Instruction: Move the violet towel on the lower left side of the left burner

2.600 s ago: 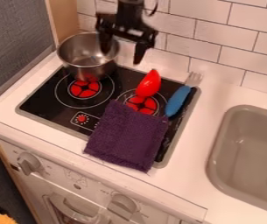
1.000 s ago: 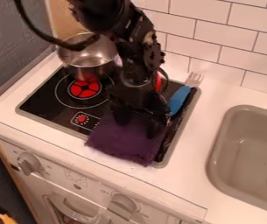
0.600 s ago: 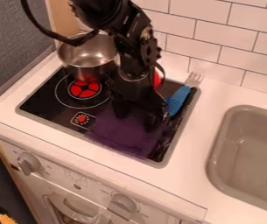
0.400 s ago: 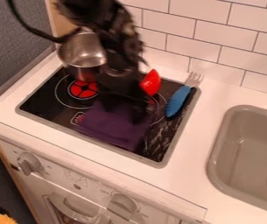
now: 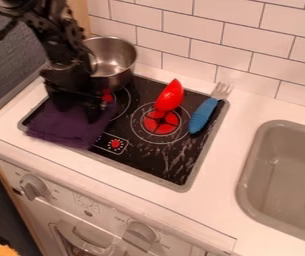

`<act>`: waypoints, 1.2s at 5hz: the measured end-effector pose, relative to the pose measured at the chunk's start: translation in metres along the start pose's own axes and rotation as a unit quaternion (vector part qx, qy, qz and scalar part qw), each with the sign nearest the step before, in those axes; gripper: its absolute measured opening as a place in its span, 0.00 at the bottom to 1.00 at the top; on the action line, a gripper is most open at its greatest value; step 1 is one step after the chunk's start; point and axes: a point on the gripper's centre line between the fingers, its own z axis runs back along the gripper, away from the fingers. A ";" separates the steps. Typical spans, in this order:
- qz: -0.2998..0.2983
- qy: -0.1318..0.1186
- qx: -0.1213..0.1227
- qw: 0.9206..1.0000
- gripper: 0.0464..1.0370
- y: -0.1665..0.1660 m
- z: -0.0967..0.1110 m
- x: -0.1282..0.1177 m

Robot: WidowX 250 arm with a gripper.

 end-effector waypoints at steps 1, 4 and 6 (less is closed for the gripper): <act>0.008 0.000 -0.005 1.000 0.96 0.020 -0.004 -0.001; -0.007 0.008 -0.066 0.998 0.96 0.002 0.037 -0.008; -0.014 0.032 -0.065 0.997 0.96 -0.018 0.050 -0.004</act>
